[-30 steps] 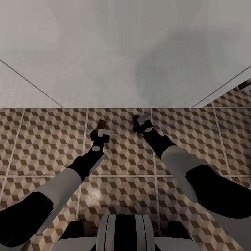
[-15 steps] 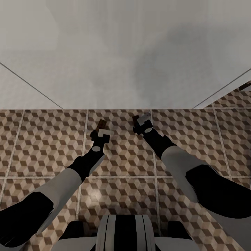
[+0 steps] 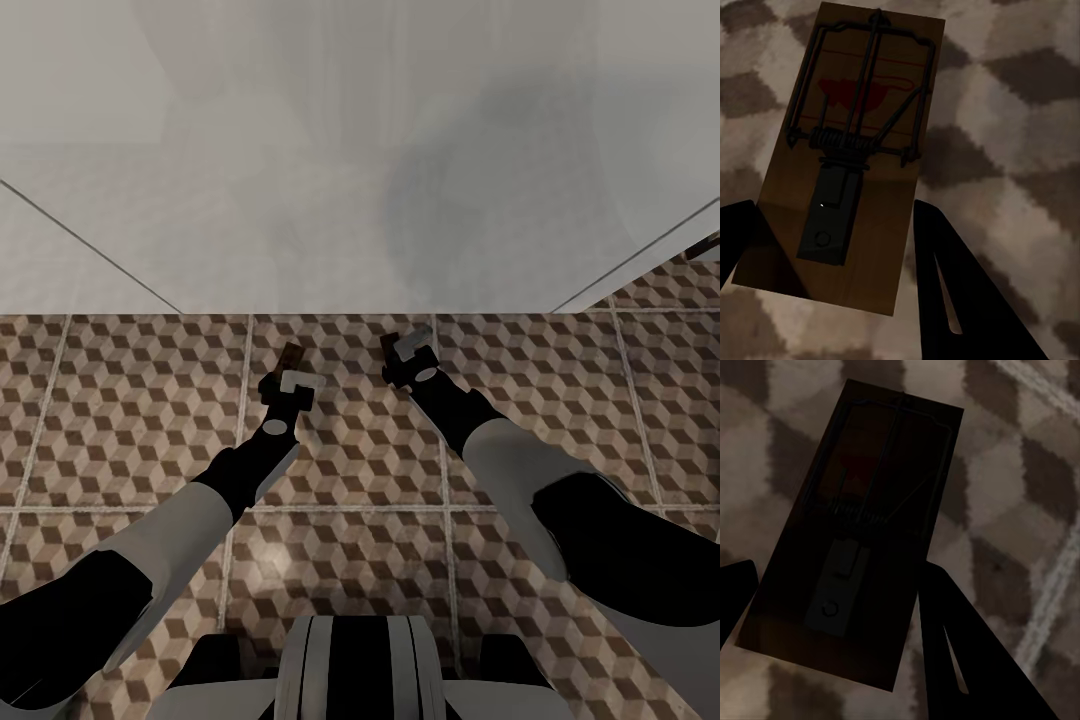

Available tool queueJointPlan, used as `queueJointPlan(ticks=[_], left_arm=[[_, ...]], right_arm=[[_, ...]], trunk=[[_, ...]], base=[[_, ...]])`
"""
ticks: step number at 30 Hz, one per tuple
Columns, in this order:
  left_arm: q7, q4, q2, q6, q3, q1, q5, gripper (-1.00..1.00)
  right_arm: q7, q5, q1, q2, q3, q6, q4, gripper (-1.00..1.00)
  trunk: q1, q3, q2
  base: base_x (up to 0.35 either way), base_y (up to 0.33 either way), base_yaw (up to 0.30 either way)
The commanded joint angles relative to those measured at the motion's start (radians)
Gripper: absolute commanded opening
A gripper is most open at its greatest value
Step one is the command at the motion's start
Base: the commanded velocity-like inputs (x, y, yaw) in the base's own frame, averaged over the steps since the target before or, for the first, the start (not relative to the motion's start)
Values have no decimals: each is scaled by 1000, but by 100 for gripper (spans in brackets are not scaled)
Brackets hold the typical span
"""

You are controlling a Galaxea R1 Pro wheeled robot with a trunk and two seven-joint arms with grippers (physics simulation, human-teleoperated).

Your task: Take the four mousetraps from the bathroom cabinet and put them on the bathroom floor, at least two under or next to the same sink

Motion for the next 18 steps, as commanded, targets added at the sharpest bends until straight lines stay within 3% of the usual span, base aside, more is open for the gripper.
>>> queueJointPlan(ticks=[1, 10, 18], left_arm=[[11, 0, 1, 0, -9, -1, 7, -100], [11, -1, 1, 0, -9, -1, 7, -100], [11, -2, 0, 0, -9, -1, 7, -100]], right_arm=[[-1, 4, 0, 0, 4, 7, -1, -100], [-1, 4, 0, 0, 4, 5, 10, -100], [-1, 4, 0, 0, 4, -87, 68, -100]], trunk=[[0, 0, 0], [0, 0, 0], [0, 0, 0]], base=[[0, 0, 0], [0, 0, 0], [0, 0, 0]])
